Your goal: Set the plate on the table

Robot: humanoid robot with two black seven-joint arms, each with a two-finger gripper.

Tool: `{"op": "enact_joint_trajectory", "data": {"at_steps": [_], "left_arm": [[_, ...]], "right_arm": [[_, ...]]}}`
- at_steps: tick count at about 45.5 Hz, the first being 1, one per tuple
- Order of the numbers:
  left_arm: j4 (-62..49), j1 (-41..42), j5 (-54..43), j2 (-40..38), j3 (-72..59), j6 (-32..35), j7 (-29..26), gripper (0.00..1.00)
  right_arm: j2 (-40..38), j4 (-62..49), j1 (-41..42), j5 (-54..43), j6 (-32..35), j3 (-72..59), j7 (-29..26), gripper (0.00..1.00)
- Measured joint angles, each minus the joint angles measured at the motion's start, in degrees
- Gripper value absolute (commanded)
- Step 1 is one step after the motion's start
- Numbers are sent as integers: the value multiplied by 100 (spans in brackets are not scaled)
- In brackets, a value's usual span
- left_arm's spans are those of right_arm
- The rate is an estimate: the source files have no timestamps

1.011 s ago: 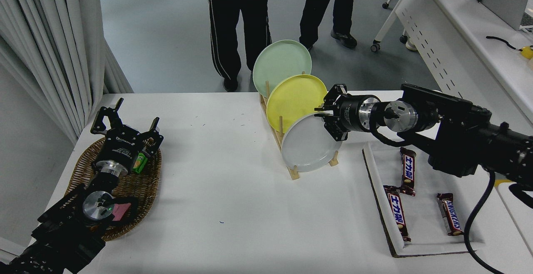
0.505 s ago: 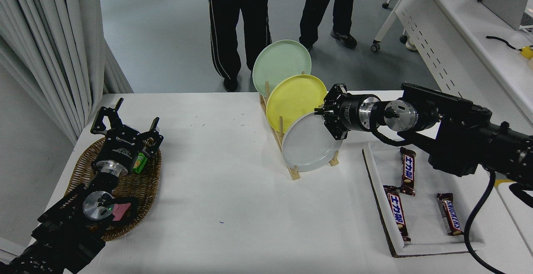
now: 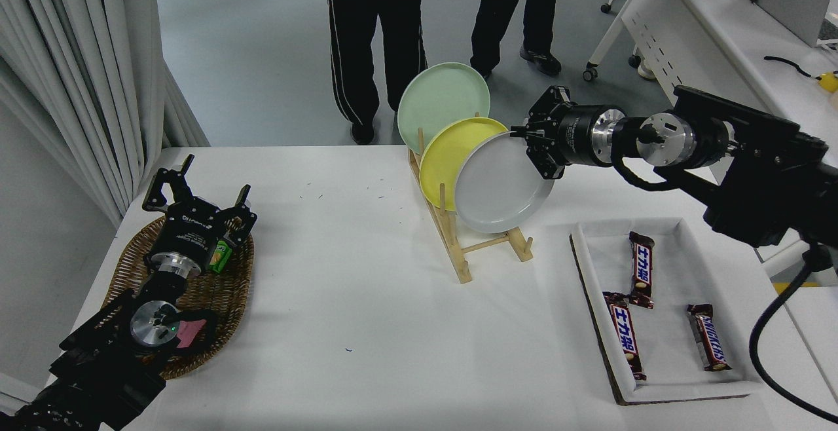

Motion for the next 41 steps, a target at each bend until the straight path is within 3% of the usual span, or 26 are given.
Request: {"op": "enact_joint_trajectory", "data": {"at_steps": [20,41], "left_arm": [[-1,0,0,0,2,0,0,100],[-3,0,0,0,-2,0,0,100]], "right_arm": [[-475,828,913,1255,-516,155,-321,0],[-332,1256,1171,2117,-1681,439,-516,0]]}}
